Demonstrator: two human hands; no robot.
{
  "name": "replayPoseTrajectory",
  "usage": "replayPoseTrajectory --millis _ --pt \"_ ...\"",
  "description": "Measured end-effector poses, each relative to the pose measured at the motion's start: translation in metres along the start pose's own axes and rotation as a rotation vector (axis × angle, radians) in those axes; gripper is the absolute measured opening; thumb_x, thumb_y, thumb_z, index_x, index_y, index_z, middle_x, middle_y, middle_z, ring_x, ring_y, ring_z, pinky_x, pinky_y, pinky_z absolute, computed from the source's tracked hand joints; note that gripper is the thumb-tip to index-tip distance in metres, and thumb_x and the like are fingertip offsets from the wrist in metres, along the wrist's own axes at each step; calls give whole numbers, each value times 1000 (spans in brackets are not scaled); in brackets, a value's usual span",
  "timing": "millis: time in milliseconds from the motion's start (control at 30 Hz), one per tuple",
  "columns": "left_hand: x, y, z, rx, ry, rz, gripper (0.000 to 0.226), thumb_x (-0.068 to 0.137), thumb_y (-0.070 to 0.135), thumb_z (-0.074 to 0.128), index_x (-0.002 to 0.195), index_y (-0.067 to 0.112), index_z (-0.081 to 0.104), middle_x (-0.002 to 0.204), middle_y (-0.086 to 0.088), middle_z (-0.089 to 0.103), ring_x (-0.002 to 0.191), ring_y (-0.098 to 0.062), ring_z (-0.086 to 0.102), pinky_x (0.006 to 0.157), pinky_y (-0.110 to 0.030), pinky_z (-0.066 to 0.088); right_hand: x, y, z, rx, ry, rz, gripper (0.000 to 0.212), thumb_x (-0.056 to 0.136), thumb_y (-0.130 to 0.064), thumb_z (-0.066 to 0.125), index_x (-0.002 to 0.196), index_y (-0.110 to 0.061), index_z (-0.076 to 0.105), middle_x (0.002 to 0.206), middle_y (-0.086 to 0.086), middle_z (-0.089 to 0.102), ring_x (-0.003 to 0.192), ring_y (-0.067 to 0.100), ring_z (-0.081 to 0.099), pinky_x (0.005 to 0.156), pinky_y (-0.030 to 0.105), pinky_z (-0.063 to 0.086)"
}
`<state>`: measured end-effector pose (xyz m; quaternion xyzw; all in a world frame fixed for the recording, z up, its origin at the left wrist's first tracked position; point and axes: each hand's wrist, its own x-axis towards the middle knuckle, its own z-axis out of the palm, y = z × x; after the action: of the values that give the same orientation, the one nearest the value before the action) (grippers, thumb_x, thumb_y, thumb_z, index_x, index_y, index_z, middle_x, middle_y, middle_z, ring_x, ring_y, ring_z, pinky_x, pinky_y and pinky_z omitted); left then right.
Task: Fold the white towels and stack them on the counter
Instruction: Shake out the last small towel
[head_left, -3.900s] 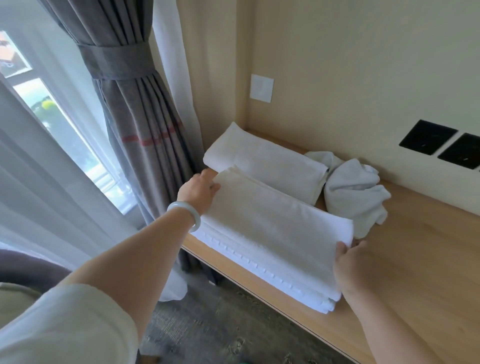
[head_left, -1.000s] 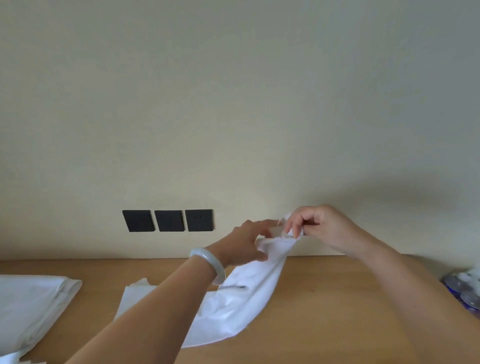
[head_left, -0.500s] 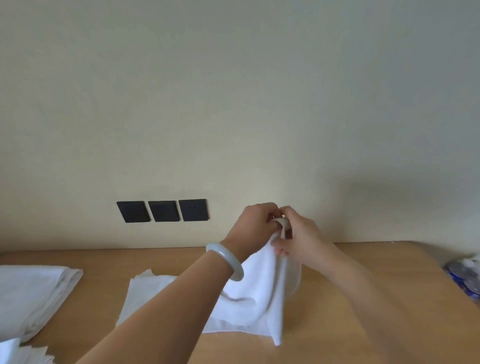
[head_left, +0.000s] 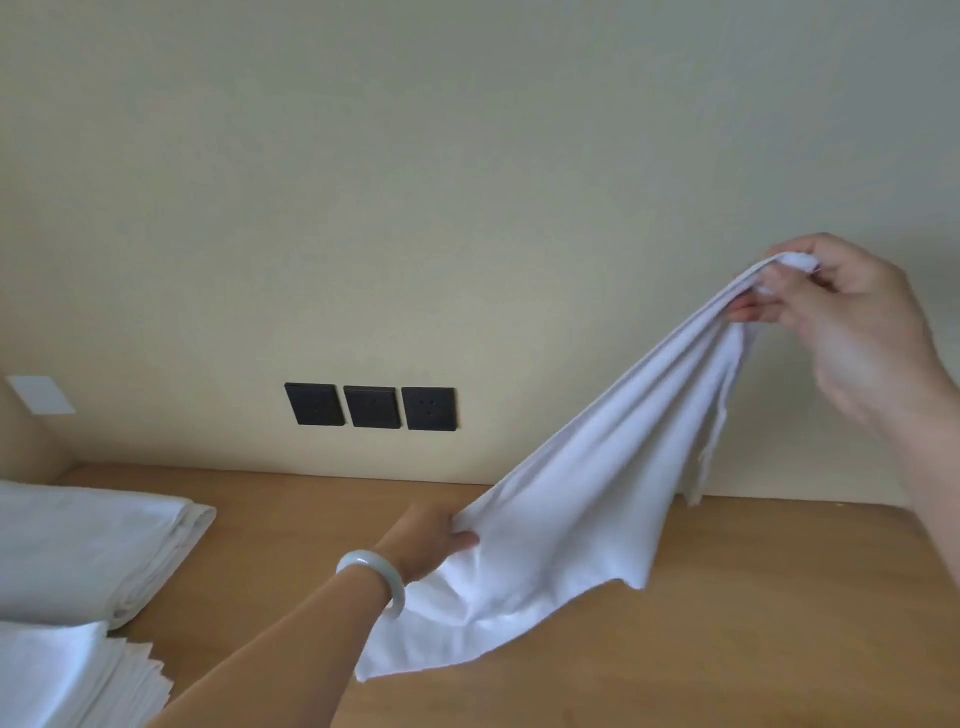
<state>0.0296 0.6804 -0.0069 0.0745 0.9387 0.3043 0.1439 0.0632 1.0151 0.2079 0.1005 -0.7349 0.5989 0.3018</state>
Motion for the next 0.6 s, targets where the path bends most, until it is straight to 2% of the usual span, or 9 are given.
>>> replayPoseTrajectory --millis 67,133,200,267,333,367,433,533,600 --pt "-2 -27 -5 -57 35 -100 16 89 35 66 77 26 61 82 3 65 74 -15 58 63 -23 43 18 1 -21 -50 93 30 23 95 -1 50 80 -16 59 61 -7 65 57 11 67 63 21 57" --pt "-5 -49 -12 -32 59 -172 21 89 31 64 70 23 60 77 0 63 73 -21 57 63 -28 43 30 17 -42 -141 187 116 23 94 -5 55 75 -18 59 55 -11 61 53 6 66 59 18 55" --pt "-7 -66 -20 49 70 -264 26 90 31 62 68 19 55 72 0 55 69 -20 50 61 -29 38 31 43 -63 -373 224 204 13 88 -19 61 75 -22 65 58 -14 63 61 7 66 63 24 52" --pt "-9 -74 -29 101 75 -364 24 94 32 59 76 17 54 80 -3 56 72 -20 50 66 -29 40 24 66 -74 -712 173 262 16 85 -26 63 85 -13 73 79 0 72 84 22 66 77 37 47" --pt "-11 -71 -35 88 109 -415 26 97 29 53 76 15 51 84 -6 56 73 -22 49 67 -29 39 10 77 -72 -918 104 288 22 91 -16 61 73 -6 68 82 19 68 91 32 64 77 38 42" --pt "-10 -65 -37 51 142 -420 27 99 28 51 76 14 52 83 -6 56 72 -23 49 66 -29 39 2 78 -65 -925 74 320 32 92 -12 61 60 -10 57 75 19 62 84 32 62 68 35 38" --pt "-7 -41 -36 -114 180 -399 25 99 26 51 80 11 57 83 -8 58 75 -25 51 69 -29 41 -18 83 -37 -901 -12 403 40 88 -8 63 53 -15 47 65 15 55 70 26 54 56 33 32" --pt "-1 11 -22 -585 99 -355 20 97 20 57 93 3 66 89 -16 66 81 -30 61 76 -41 55 -58 96 22 -697 -164 469 27 82 -4 67 72 -27 55 72 11 64 62 26 58 60 34 47" --pt "-4 46 -12 -829 66 -316 17 95 14 62 96 -2 66 88 -18 68 80 -30 64 79 -45 57 -89 98 61 -509 -193 444 34 84 -3 64 83 -35 54 67 1 62 54 23 57 58 35 52"
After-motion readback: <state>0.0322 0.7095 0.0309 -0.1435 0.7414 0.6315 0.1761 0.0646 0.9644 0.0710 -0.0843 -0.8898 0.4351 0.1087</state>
